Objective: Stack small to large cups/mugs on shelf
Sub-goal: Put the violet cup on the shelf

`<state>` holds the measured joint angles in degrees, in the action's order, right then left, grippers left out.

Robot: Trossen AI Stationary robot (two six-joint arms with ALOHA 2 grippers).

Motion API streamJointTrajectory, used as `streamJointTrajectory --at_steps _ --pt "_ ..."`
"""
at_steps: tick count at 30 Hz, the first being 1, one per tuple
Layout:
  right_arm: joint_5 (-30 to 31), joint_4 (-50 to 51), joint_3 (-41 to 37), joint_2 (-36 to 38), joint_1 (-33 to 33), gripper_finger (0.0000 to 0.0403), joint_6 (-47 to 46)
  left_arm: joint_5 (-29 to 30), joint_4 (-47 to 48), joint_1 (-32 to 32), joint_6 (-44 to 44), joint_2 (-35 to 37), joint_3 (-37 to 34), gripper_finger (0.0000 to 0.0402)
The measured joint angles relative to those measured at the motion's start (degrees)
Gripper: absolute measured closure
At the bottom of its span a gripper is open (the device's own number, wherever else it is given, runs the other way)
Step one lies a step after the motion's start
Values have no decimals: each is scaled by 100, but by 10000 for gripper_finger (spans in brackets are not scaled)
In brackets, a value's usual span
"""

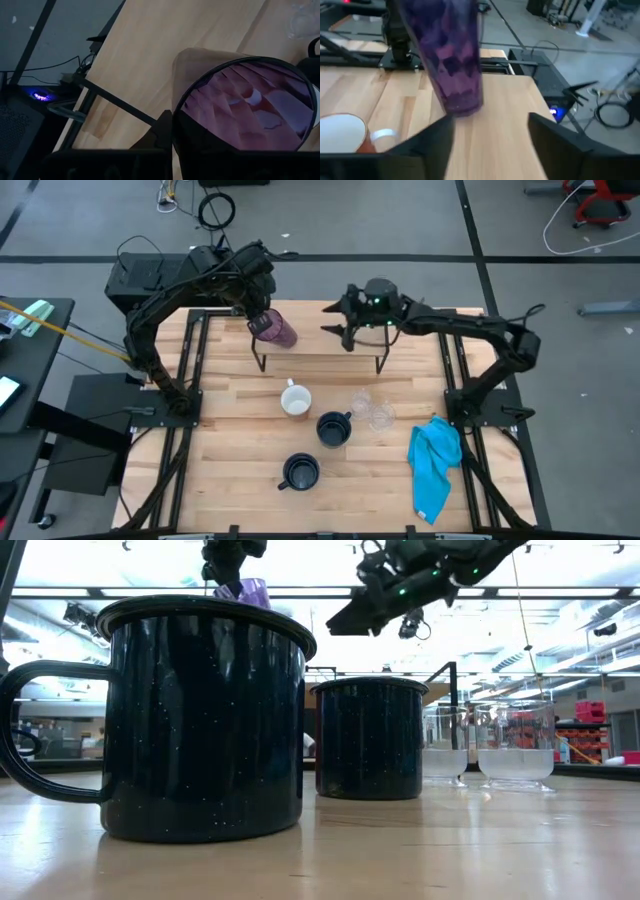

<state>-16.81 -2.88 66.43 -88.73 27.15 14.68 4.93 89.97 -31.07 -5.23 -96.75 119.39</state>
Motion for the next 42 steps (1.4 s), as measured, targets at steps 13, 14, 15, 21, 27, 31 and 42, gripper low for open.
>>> streamJointTrajectory --at_steps 13,14,15,21,27,31,42 --pt "149 -572 387 -819 -352 13 161 4 1 0 45 0 0 393" --pt "150 -574 505 -907 -382 14 161 4 2 0 58 0 0 393" --pt "144 -575 638 -1003 -416 14 162 4 2 0 93 0 0 393" --pt "119 -247 1337 -1566 -541 7 186 4 4 0 155 0 0 387" --pt "136 -170 1713 -1907 -618 4 286 4 4 0 153 0 0 393" --pt "154 -137 1871 -2122 -603 4 284 25 2 0 153 0 0 386" --pt "-9 -184 2324 -2603 -643 4 292 12 4 0 151 0 0 385"
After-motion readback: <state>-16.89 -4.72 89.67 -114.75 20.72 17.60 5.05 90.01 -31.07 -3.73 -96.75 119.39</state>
